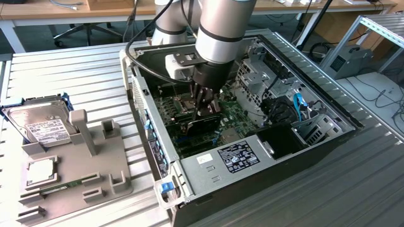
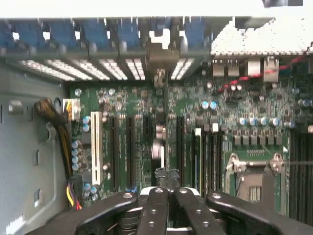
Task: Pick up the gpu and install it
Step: 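Press down on the gpu until it lock into place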
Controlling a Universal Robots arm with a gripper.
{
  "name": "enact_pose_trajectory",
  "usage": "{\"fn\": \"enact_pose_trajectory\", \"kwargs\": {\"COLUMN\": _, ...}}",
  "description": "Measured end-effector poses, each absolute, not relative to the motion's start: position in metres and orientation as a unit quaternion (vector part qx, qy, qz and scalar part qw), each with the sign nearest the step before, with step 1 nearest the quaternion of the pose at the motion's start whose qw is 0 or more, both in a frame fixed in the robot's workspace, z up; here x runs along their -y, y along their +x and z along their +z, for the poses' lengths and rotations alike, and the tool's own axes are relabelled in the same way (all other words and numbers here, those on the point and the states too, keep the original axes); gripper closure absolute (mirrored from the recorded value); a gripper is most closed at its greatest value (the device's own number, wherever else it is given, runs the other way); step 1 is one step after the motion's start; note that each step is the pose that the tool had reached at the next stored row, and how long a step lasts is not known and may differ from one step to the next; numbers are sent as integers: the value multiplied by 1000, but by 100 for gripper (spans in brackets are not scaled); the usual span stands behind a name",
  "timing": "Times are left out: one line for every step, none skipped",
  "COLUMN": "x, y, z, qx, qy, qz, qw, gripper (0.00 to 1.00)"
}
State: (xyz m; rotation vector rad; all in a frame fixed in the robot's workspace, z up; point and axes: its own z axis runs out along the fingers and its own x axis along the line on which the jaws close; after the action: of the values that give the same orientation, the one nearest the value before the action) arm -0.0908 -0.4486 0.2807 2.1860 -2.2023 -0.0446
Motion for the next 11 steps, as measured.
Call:
{"fn": "enact_pose_trajectory", "kwargs": {"x": 449, "y": -95, "z": 280, "qx": 710, "qy": 704, "qz": -14, "qw": 19, "gripper": 89}}
{"fn": "enact_pose_trajectory", "kwargs": {"x": 449, "y": -99, "z": 279, "qx": 710, "qy": 704, "qz": -14, "qw": 19, "gripper": 89}}
{"fn": "enact_pose_trajectory", "kwargs": {"x": 449, "y": -102, "z": 278, "qx": 709, "qy": 704, "qz": -14, "qw": 19, "gripper": 89}}
{"fn": "enact_pose_trajectory", "kwargs": {"x": 449, "y": -105, "z": 277, "qx": 710, "qy": 704, "qz": -14, "qw": 19, "gripper": 89}}
{"fn": "enact_pose_trajectory", "kwargs": {"x": 449, "y": -110, "z": 276, "qx": 710, "qy": 704, "qz": -14, "qw": 19, "gripper": 89}}
{"fn": "enact_pose_trajectory", "kwargs": {"x": 449, "y": -112, "z": 275, "qx": 710, "qy": 704, "qz": -14, "qw": 19, "gripper": 89}}
{"fn": "enact_pose_trajectory", "kwargs": {"x": 449, "y": -114, "z": 274, "qx": 710, "qy": 704, "qz": -14, "qw": 19, "gripper": 89}}
{"fn": "enact_pose_trajectory", "kwargs": {"x": 449, "y": -116, "z": 273, "qx": 709, "qy": 704, "qz": -14, "qw": 19, "gripper": 89}}
{"fn": "enact_pose_trajectory", "kwargs": {"x": 449, "y": -118, "z": 273, "qx": 709, "qy": 704, "qz": -14, "qw": 19, "gripper": 89}}
{"fn": "enact_pose_trajectory", "kwargs": {"x": 449, "y": -119, "z": 272, "qx": 709, "qy": 704, "qz": -14, "qw": 19, "gripper": 89}}
{"fn": "enact_pose_trajectory", "kwargs": {"x": 449, "y": -119, "z": 271, "qx": 709, "qy": 704, "qz": -14, "qw": 19, "gripper": 89}}
